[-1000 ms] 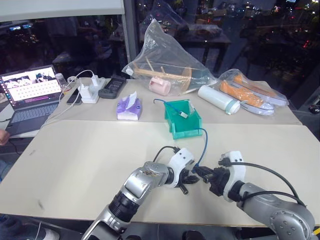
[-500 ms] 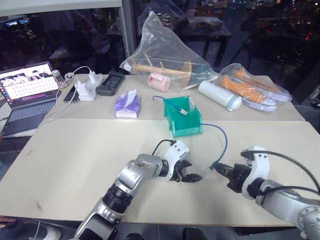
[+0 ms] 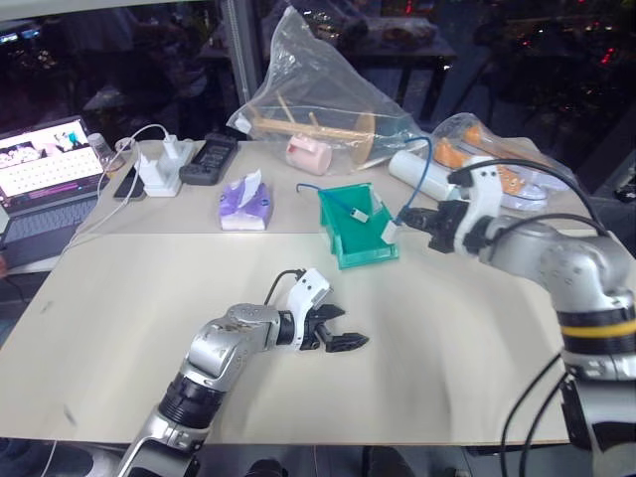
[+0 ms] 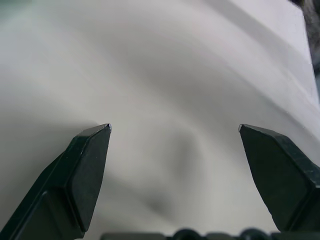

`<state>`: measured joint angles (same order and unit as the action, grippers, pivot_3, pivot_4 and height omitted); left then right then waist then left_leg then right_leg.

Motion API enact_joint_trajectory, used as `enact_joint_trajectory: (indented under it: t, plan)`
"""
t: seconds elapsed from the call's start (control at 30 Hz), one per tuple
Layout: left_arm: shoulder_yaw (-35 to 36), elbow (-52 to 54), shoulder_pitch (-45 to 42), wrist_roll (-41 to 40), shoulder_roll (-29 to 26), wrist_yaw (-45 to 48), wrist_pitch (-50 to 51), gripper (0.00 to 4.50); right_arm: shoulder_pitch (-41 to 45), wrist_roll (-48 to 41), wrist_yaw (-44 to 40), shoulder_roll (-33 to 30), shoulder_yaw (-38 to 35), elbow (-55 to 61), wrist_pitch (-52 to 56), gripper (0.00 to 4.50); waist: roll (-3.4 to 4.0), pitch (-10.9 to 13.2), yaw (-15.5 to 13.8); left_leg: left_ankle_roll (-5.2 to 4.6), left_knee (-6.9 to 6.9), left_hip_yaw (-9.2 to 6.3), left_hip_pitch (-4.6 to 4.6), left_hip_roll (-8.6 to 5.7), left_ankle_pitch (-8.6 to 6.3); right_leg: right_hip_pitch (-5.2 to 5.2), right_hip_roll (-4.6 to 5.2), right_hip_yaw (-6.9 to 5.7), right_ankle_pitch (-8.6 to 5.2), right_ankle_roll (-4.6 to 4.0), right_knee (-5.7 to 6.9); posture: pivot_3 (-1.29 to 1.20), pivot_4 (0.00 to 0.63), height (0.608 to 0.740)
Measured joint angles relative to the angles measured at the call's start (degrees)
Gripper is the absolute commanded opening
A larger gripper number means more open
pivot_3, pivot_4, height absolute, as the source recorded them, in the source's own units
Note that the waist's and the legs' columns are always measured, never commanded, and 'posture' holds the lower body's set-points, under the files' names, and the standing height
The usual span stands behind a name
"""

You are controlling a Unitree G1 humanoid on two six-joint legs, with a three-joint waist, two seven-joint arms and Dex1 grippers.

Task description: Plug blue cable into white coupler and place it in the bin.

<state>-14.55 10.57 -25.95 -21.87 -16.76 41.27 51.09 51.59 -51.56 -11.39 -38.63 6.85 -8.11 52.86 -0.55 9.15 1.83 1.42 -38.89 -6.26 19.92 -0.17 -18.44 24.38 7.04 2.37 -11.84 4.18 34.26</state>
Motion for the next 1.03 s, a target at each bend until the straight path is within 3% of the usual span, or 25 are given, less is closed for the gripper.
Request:
enact_joint_trajectory:
  t: [0.1,0.17,0.2,0.33,0.47,0.53,0.63,0.77,0.87,1.03]
  plan:
    - [1.6,0.4,0.6,0.4,0.5,-3.0,-0.2,4.41,3.8,9.5,-5.8,3.5,4.0,-9.8,-5.5,0.00,0.00,0.0,0.3,0.07,-0.02,0.09,0.14,-0.12,0.03,0.05,0.18,-0.03,0.07,0.13,-0.19,0.00,0.150,0.740]
    - [2.1,0.7,1.3,1.4,0.4,-4.7,-0.9,4.50,5.0,14.2,-8.7,5.8,4.7,-15.1,-8.4,0.91,0.00,0.0,0.4,0.14,-0.02,0.10,0.24,-0.15,0.07,0.16,0.23,-0.04,0.09,0.16,-0.20,0.00,0.150,0.740]
    - [2.3,0.7,1.5,1.5,0.4,-5.3,-1.1,4.50,5.3,15.7,-9.8,6.6,4.8,-16.8,-9.0,1.07,0.00,0.0,0.4,0.19,-0.01,0.10,0.30,-0.16,0.10,0.23,0.25,-0.05,0.09,0.16,-0.19,0.00,0.150,0.740]
    - [3.6,1.0,1.8,1.3,0.9,-6.1,-2.7,4.50,5.8,17.0,-13.0,9.1,1.9,-18.0,-9.1,2.46,0.01,0.0,0.6,0.28,0.00,0.10,0.40,-0.18,0.15,0.40,0.27,-0.03,0.09,0.16,-0.14,0.00,0.150,0.740]
    - [7.4,1.0,1.7,0.0,2.0,-6.5,-6.0,4.50,6.2,16.2,-14.4,8.4,-3.4,-12.7,-6.8,3.82,0.02,0.0,0.6,0.32,-0.01,0.10,0.43,-0.18,0.17,0.43,0.27,-0.03,0.10,0.15,-0.05,0.00,0.150,0.740]
    - [9.5,0.8,1.2,-0.8,2.4,-6.4,-8.9,4.50,3.7,13.5,-15.1,5.1,-7.3,-4.4,-2.8,4.45,0.02,0.0,0.0,0.34,-0.03,0.07,0.49,-0.18,0.18,0.44,0.29,-0.06,0.13,0.17,-0.04,0.00,0.150,0.740]
    - [12.7,0.3,0.1,-0.9,0.4,-6.1,-11.9,4.50,-2.3,11.0,-15.8,-0.2,-13.4,6.3,0.5,4.49,0.01,0.0,-0.4,0.33,-0.06,0.09,0.47,-0.23,0.18,0.38,0.31,-0.04,0.15,0.21,-0.06,0.00,0.150,0.740]
    - [15.0,-2.1,0.9,-0.6,-4.3,-3.7,-15.3,4.50,-21.9,12.8,-19.1,-6.7,-20.1,20.0,-2.9,4.49,0.00,0.0,-0.8,0.25,-0.05,0.14,0.39,-0.29,0.13,0.30,0.35,0.01,0.16,0.22,-0.04,0.00,0.150,0.740]
    - [15.5,-3.6,4.1,1.2,-8.0,-1.9,-19.2,4.50,-35.4,15.6,-20.5,-5.1,-23.2,25.7,-8.8,4.49,0.01,0.0,-0.3,0.24,-0.10,0.18,0.28,-0.32,0.13,0.27,0.36,0.11,0.17,0.24,0.04,0.00,0.150,0.740]
    - [17.7,-5.8,8.2,2.3,-7.8,-3.1,-25.3,4.50,-47.5,19.9,-20.9,0.3,-24.5,28.5,-18.5,4.49,0.00,0.0,0.1,0.18,-0.19,0.16,0.01,-0.37,0.10,0.05,0.39,0.18,0.33,0.23,-0.05,0.00,0.150,0.740]
